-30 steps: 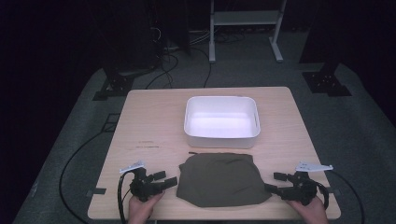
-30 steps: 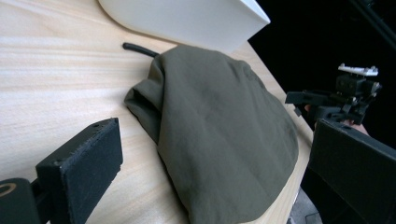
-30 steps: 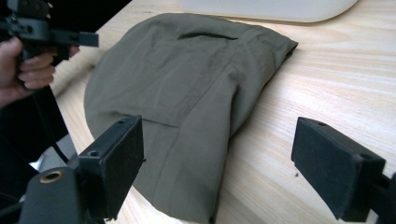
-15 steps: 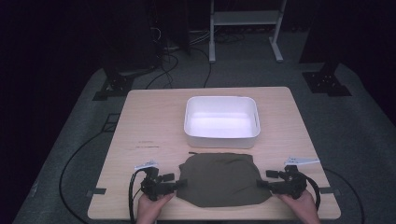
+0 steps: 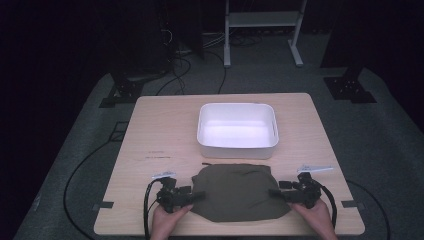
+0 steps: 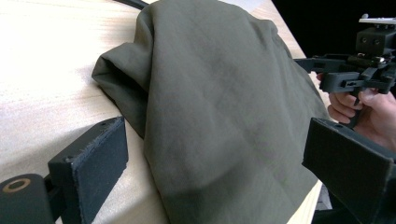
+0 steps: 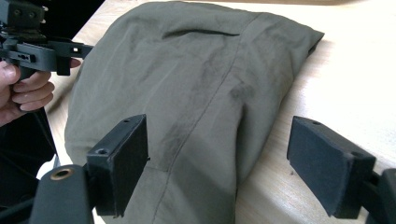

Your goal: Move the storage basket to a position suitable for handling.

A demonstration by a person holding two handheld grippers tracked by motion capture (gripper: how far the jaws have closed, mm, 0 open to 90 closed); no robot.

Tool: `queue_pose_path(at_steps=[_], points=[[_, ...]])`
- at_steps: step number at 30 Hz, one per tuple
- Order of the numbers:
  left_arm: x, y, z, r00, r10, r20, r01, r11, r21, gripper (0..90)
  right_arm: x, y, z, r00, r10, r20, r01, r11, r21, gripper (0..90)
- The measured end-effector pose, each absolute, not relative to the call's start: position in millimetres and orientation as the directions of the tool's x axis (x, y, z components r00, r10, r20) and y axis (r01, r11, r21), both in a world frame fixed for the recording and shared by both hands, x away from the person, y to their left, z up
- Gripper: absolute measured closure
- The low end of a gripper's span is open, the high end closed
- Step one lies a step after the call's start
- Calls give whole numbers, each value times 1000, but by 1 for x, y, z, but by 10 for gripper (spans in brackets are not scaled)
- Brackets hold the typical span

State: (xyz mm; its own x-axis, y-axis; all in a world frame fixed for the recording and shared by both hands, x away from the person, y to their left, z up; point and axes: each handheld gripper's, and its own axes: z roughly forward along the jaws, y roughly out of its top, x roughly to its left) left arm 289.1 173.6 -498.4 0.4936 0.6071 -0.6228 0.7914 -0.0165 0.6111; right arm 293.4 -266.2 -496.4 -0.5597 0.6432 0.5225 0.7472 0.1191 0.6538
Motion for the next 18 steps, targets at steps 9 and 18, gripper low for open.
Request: queue_pose_path(at_steps=[9,18], points=[[292,162,-498,509,604,-614,789,-43,612,71,296,-261,-499,-541,644,541,773,127,622,225],[304,143,-497,529,590,-610,794,-91,601,142,302,-239,-496,-537,647,542,791,162,590,286]])
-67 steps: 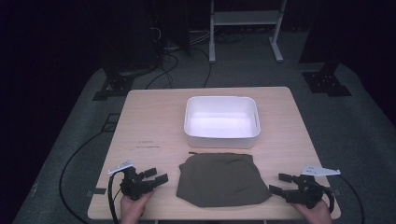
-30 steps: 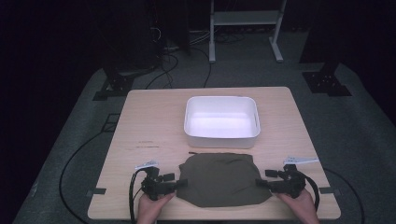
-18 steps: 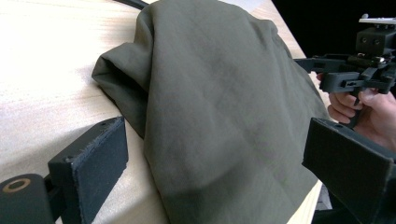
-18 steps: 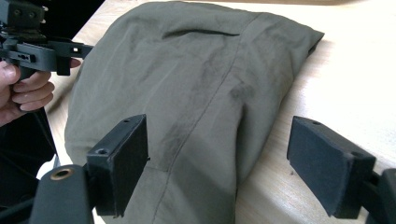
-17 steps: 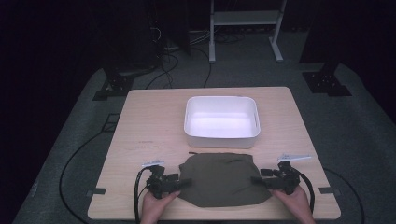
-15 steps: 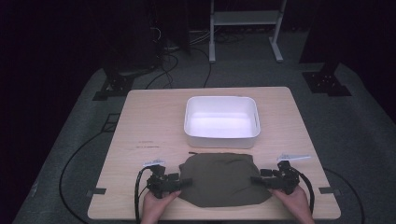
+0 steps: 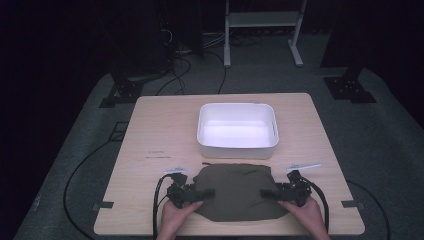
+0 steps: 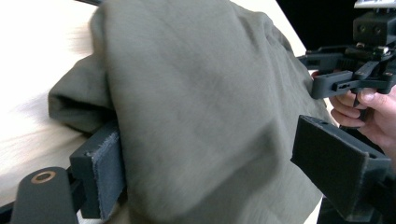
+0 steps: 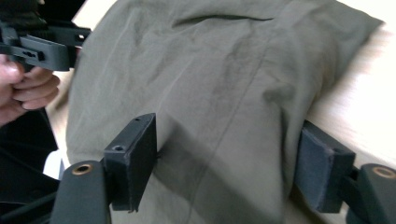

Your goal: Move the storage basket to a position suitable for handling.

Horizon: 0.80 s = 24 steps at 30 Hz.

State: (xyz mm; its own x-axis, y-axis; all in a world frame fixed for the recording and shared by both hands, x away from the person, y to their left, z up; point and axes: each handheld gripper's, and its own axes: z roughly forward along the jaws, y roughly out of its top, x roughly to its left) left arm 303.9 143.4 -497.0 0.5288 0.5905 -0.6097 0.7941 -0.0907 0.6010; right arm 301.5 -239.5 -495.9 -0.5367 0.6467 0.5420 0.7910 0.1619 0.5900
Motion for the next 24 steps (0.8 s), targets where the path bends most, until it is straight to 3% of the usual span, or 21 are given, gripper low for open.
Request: queue_pose_path(at_steps=[2,7,11,24], points=[[306,139,-496,549,592,-589,787,-129,604,216,303,-233,-495,-546,651,527,785,178,594,295],[313,130,-494,564,597,-571,788,-180,589,306,302,-225,-496,-569,649,506,770,203,605,423],[313,126,-491,587,608,-535,773,-223,594,379,302,-223,-497,-574,647,503,768,210,606,471],[309,119,-490,620,574,-535,758,-262,597,551,302,-210,-495,-612,629,479,736,231,636,684]])
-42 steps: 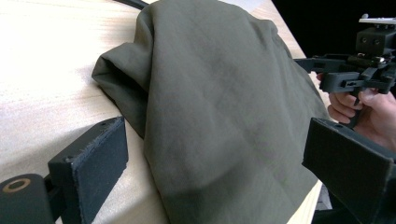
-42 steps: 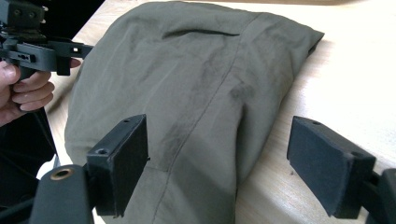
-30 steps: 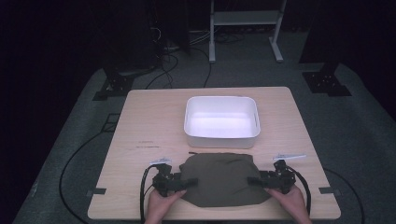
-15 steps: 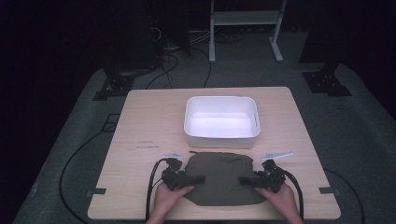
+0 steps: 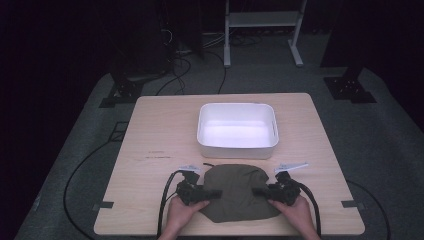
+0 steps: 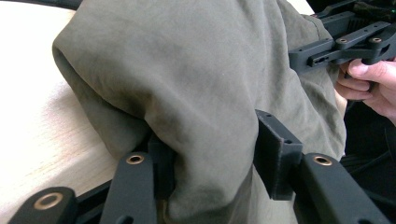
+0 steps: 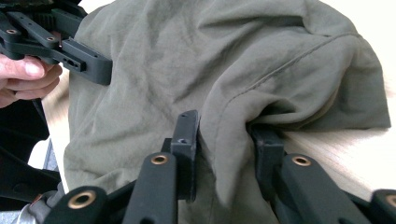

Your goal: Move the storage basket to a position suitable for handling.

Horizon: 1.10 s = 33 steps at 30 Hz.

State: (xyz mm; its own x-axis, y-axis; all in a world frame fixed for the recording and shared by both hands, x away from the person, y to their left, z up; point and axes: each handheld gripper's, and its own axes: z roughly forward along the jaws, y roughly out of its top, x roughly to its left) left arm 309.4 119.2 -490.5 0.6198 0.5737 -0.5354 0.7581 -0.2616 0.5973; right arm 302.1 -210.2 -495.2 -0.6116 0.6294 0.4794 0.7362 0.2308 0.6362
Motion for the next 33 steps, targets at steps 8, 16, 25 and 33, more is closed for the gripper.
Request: queue_pose_path(at_steps=[8,16,25,33], points=[[308,118,-492,631,542,-554,750,-246,614,614,300,-210,-494,-619,621,481,730,229,643,731],[305,122,-493,626,500,-599,762,-230,605,659,297,-215,-491,-623,590,513,732,208,649,747],[303,130,-487,630,460,-625,761,-204,616,676,297,-219,-487,-623,555,552,733,167,660,752],[303,134,-483,634,445,-633,757,-189,626,679,296,-219,-481,-630,544,554,724,154,672,754]])
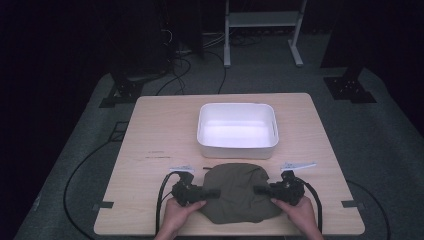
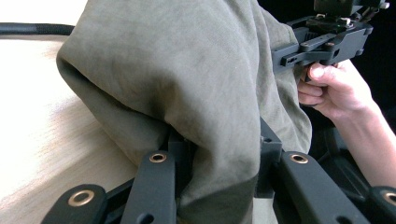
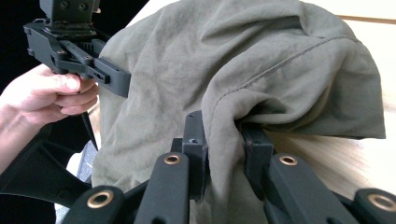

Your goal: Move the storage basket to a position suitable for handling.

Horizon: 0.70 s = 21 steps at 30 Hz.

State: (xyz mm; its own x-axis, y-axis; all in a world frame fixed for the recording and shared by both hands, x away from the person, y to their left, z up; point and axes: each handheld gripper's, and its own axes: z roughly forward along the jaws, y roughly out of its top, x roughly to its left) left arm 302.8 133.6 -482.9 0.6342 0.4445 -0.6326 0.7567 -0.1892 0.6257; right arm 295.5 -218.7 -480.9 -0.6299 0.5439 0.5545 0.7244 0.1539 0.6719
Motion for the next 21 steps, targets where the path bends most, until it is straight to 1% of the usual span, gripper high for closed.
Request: queue_pose_path(at_steps=[21], points=[[298,138,-476,641,428,-638,751,-175,637,680,292,-217,-474,-637,524,565,721,147,677,753]])
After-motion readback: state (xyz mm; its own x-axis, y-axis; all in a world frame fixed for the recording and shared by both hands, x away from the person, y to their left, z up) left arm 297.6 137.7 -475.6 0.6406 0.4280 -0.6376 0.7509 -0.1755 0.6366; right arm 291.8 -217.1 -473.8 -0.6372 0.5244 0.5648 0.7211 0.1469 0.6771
